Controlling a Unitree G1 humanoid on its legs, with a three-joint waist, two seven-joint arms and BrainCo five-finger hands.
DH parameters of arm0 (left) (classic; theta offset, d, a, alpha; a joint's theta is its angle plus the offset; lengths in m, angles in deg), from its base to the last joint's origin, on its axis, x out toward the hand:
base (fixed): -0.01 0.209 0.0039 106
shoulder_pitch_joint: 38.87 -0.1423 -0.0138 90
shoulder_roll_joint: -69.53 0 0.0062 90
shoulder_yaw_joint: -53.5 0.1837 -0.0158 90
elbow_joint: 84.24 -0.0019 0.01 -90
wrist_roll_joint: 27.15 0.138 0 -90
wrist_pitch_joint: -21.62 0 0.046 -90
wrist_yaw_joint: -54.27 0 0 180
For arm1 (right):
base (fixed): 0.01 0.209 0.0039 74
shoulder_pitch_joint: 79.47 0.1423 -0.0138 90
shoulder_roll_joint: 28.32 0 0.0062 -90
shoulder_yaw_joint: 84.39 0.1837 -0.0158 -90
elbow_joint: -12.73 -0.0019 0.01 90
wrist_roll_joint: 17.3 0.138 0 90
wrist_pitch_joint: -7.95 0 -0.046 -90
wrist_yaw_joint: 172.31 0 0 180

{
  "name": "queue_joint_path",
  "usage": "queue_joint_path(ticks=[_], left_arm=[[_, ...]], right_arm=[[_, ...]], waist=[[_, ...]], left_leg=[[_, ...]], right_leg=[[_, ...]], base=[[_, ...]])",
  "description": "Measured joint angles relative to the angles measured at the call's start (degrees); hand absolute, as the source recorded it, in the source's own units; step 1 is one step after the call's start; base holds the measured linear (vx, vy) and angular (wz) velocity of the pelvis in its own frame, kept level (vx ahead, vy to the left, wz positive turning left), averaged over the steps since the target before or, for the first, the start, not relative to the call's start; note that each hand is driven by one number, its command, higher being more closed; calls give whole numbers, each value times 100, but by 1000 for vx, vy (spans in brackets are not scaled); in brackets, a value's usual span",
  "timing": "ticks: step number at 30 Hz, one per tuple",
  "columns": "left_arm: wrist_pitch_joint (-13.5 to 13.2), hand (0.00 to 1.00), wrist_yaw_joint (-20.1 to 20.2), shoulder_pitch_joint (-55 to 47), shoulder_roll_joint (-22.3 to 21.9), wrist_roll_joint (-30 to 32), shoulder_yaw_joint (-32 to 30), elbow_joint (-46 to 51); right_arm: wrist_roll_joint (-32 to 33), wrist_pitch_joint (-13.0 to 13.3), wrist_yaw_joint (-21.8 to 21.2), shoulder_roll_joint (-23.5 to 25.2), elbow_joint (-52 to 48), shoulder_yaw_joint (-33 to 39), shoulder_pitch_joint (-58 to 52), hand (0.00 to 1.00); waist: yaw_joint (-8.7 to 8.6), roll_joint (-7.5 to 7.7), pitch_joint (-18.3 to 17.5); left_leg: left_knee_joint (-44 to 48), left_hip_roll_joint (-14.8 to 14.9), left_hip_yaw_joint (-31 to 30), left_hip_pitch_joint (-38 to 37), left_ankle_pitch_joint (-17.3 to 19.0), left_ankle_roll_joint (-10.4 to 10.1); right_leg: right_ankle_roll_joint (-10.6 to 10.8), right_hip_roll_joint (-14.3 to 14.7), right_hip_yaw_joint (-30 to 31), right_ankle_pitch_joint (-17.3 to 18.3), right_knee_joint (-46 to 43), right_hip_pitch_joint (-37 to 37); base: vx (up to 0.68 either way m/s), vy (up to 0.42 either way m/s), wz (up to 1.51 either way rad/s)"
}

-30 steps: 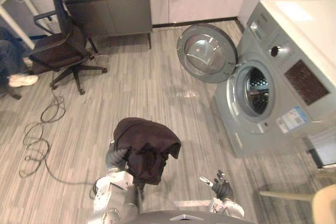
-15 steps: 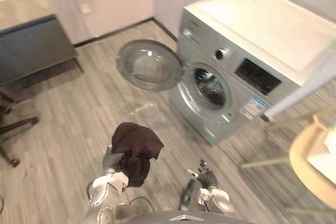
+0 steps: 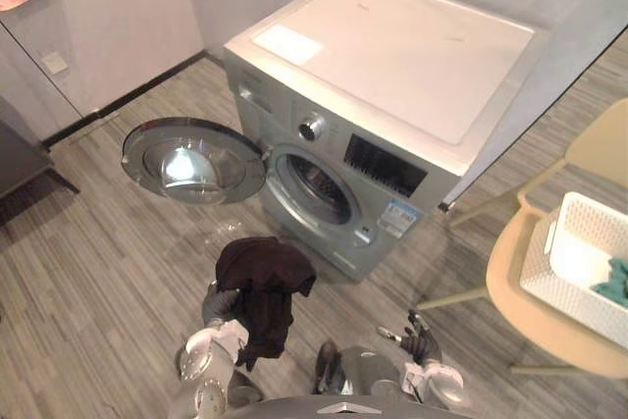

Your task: Pick up the laundry basket with both hands and put the clothes into the washing machine.

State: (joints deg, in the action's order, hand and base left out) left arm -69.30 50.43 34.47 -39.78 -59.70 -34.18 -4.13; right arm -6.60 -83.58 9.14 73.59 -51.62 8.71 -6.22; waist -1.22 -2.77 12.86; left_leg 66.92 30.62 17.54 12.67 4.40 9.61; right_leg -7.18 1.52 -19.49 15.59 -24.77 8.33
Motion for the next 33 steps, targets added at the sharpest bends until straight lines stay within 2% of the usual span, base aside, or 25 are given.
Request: queue_joint_path(ticks=[1,2,3,4,5,7,8,9,10,11,12,13,14,15,17,18,19,20,21,23,25,29,31,33], left_arm=[[1,100,-30,1,-2,-11,2,11],[2,100,-92,9,-10,-95,2,18],[2,100,-120,14,-11,-109,6,17],[3,100,-126,21,-11,-109,11,16],[2,100,-127,33,-8,-110,31,18],[-5,100,-124,171,21,-110,133,16],[-6,100,-122,212,22,-109,183,14],[-27,100,-108,272,14,-109,253,13],[-34,100,-84,294,9,-109,282,11],[-35,100,-65,305,0,-110,330,12],[-36,100,-73,467,12,-110,321,13],[-75,100,-72,537,24,-113,291,38],[-94,100,-73,591,51,-118,282,30],[-105,100,-80,703,121,-179,274,15],[-129,100,-96,796,180,-227,160,10],[-156,100,-113,900,236,-240,-18,-16],[-207,100,-185,1015,271,-300,-194,-29],[-246,100,-236,1070,279,-356,-306,-34],[-307,100,-350,1262,257,-457,-504,-109],[-399,100,-405,1417,186,-502,-867,-119],[-453,100,-501,1595,23,-590,-1196,-158],[-543,100,-879,2372,-142,-903,-1839,-177],[-603,100,-1075,2716,-190,-1014,-1964,-101],[-688,100,-1270,3184,-209,-1068,-2012,252]], right_arm=[[-24,-5,2,9,1,-34,14,0],[-114,-18,-2,6,-2,-104,39,0],[-161,-39,0,13,6,-132,73,0],[-162,-51,0,14,11,-144,95,0],[-161,-67,0,8,14,-193,143,0],[-159,-40,10,6,84,-255,283,0],[-155,-8,17,4,167,-275,342,0],[-150,17,29,-24,247,-291,417,0],[-151,31,28,-45,232,-293,424,0],[-160,66,34,-83,188,-291,462,0],[-163,65,36,-37,184,-351,539,0],[-166,67,35,-5,204,-423,565,0],[-180,65,31,14,224,-441,605,0],[-205,59,32,35,257,-527,773,0],[-209,58,30,30,380,-691,1093,0],[-209,56,25,23,534,-862,1427,0],[-210,57,26,34,588,-1030,1674,0],[-211,59,31,50,571,-1107,1750,0],[-211,65,34,89,483,-1156,1845,0],[-211,63,42,153,316,-1212,1914,0],[-203,65,99,138,38,-1269,1907,0],[73,161,299,135,-900,-1449,1919,0],[142,201,313,133,-1229,-1530,1916,0],[312,313,385,127,-1651,-1548,1899,0]], waist=[[20,11,7],[83,48,38],[104,65,93],[107,78,125],[121,92,136],[142,91,168],[138,95,174],[148,61,192],[154,-15,196],[158,-140,226],[150,44,356],[181,120,401],[187,174,443],[186,227,589],[246,234,756],[303,196,861],[334,173,878],[337,176,910],[322,99,1099],[365,134,1425],[365,171,1503],[345,359,1785],[331,486,1866],[320,506,1878]], left_leg=[[-7,-171,-67,175,174,-107],[-147,-526,-189,445,492,-376],[-521,-913,-347,618,715,-646],[-775,-1097,-379,666,808,-798],[-1511,-1447,-447,780,953,-1068],[-3098,-1988,-540,874,901,-1199],[-3582,-2115,-551,885,780,-1229],[-4324,-2237,-615,865,275,-1157],[-4450,-2241,-663,840,50,-1117],[-4475,-2206,-659,831,-190,-1007],[-4313,-2321,-583,859,-130,-993],[-4310,-2363,-448,864,35,-943],[-4289,-2381,-323,879,88,-897],[-4209,-2409,-87,925,213,-767],[-4237,-2368,236,938,283,-665],[-4274,-2292,446,1026,313,-617],[-4208,-2195,621,1271,325,-596],[-4160,-2168,633,1372,335,-581],[-4023,-2056,588,1504,343,-568],[-3885,-1932,571,1595,342,-570],[-3685,-1860,419,2056,356,-593],[-2920,-1698,-2,3444,468,-702],[-2501,-1671,-141,3963,511,-688],[-1915,-1636,-367,4746,601,-657]], right_leg=[[-22,-18,25,14,31,-33],[-31,-15,151,19,95,-81],[48,-16,252,-30,221,-234],[62,-16,313,-38,294,-321],[112,-27,418,-74,472,-463],[163,-106,575,-97,610,-519],[211,-128,646,-102,652,-518],[408,-92,831,-68,736,-530],[481,-62,935,-26,706,-522],[668,-36,1113,101,492,-432],[807,-225,1276,189,178,-225],[898,-324,1402,250,1,-48],[951,-390,1487,281,-89,54],[993,-510,1604,265,-225,285],[1157,-634,1604,172,-450,601],[1171,-778,1287,121,-568,923],[995,-1023,672,-5,-344,1180],[941,-1106,398,-163,-111,1183],[1142,-1049,195,-374,160,1126],[1091,-967,180,-378,33,1203],[1007,-972,121,-233,-307,1656],[828,-1108,-123,247,-1481,2953],[770,-1244,-174,482,-2098,3449],[748,-1372,-217,731,-2830,4129]], base=[[284,-125,-31],[286,-89,-43],[292,-68,-44],[295,-21,-43],[330,51,-47],[289,75,-53],[199,87,-68],[250,153,-70],[337,242,-94],[332,272,-84],[312,275,-91],[208,211,-66],[157,213,-72],[104,205,-75],[30,172,-93],[-69,105,-107],[-76,80,-95],[-45,27,-47],[-25,-20,-15],[-69,-87,-6],[-118,-116,9],[-145,-115,25],[-87,-59,27],[-101,-38,24]])
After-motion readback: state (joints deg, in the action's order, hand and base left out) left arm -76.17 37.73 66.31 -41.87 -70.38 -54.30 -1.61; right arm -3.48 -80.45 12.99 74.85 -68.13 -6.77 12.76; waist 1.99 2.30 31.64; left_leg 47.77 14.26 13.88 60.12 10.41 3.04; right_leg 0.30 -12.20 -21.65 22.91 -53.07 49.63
